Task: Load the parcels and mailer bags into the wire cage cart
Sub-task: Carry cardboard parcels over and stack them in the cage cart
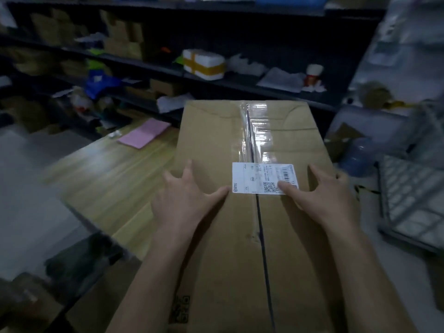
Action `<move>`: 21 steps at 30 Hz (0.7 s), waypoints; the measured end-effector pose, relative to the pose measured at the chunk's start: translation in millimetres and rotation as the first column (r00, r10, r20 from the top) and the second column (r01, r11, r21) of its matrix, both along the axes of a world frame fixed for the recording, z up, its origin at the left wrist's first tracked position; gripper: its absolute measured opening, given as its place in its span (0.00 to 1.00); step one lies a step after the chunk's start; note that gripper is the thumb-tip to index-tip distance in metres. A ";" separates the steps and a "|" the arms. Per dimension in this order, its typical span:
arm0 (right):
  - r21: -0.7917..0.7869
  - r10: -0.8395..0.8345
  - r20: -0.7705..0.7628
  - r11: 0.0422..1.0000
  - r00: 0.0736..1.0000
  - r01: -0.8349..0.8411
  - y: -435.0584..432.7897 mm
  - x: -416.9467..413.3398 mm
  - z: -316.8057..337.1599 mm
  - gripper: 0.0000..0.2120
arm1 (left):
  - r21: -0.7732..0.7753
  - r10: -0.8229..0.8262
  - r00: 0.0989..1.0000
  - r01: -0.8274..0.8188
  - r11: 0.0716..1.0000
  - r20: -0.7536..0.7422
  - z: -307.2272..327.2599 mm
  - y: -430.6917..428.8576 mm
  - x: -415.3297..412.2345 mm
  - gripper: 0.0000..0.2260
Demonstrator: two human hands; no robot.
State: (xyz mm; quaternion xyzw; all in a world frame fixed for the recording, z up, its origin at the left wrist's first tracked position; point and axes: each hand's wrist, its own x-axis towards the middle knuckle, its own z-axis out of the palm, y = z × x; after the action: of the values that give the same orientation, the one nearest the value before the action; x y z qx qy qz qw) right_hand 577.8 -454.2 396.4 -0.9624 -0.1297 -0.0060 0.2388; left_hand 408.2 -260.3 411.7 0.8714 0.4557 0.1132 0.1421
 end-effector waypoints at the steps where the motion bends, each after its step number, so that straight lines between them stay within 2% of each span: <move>1: 0.004 -0.041 -0.004 0.999 0.999 0.041 -18.3 13.0 -2.9 0.51 | -0.005 -0.037 0.999 0.037 0.999 -0.002 0.5 -11.7 20.2 0.50; 7: 0.054 -0.238 -0.064 0.969 0.969 0.242 -131.3 88.2 -20.5 0.53 | -0.059 -0.250 0.967 0.247 0.967 -0.056 0.3 -96.5 138.6 0.50; 14: 0.065 -0.413 -0.101 0.905 0.905 0.420 -253.4 166.3 -23.4 0.54 | -0.028 -0.443 0.892 0.442 0.896 -0.085 -1.9 -202.1 261.8 0.46; 21: 0.054 -0.541 -0.123 0.833 0.832 0.550 -328.3 228.1 -27.7 0.55 | -0.029 -0.573 0.818 0.572 0.820 -0.046 -8.2 -264.2 360.6 0.41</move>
State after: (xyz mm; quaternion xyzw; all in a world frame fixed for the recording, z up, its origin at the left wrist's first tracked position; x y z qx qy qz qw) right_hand 805.9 -782.4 368.8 -0.9470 0.1631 -0.0304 0.2751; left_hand 768.8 -524.5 403.5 0.9696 0.1774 0.0393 0.1638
